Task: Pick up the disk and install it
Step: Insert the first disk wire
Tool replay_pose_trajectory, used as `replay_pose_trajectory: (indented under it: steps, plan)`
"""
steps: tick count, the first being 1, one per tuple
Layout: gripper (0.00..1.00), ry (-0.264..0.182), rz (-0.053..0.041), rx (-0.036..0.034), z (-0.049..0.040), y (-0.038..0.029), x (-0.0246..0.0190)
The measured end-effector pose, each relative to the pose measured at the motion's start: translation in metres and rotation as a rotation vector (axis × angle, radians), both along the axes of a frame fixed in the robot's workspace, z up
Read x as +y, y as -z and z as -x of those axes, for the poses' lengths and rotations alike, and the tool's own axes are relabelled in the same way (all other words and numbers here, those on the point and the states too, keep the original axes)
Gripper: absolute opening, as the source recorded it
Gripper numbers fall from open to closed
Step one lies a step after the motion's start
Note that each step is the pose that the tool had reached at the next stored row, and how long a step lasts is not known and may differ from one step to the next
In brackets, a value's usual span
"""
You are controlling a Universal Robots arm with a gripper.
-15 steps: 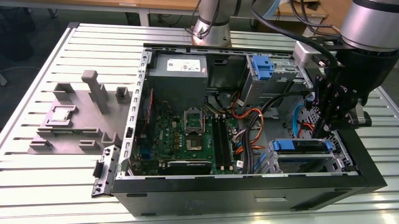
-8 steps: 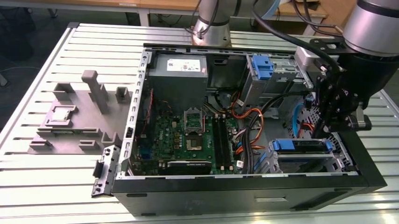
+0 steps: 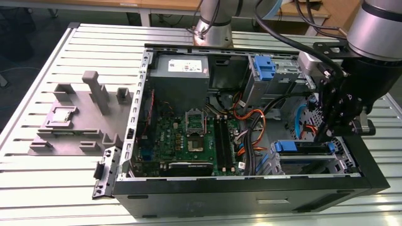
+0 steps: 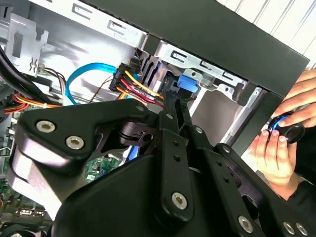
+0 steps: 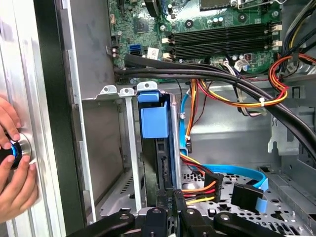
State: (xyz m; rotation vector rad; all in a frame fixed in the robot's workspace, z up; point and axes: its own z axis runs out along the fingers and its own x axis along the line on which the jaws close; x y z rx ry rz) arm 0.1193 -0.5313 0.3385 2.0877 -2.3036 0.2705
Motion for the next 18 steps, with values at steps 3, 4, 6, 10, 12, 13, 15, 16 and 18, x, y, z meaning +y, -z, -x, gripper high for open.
replay_pose_trajectory:
  steps: [3, 4, 6, 10, 12, 13, 15, 16, 18]
  plan:
    - [0.17, -0.012, 0.0003, 0.0000, 0.0014, 0.0007, -0.0001]
    - [0.17, -0.018, 0.0002, 0.0000, 0.0018, 0.0010, -0.0002]
    - [0.17, -0.020, -0.0001, 0.0000, 0.0019, 0.0012, -0.0003]
    - [0.17, -0.018, -0.0007, -0.0001, 0.0020, 0.0014, -0.0012]
    - [0.17, -0.015, -0.0011, -0.0001, 0.0020, 0.0015, -0.0015]
    - [0.17, -0.011, -0.0010, 0.0000, 0.0020, 0.0015, -0.0015]
    - [0.17, 0.004, -0.0011, -0.0001, 0.0020, 0.0019, -0.0015]
    - [0.17, 0.015, -0.0010, -0.0001, 0.0020, 0.0020, -0.0015]
    - [0.17, 0.020, -0.0011, -0.0001, 0.0020, 0.0022, -0.0016]
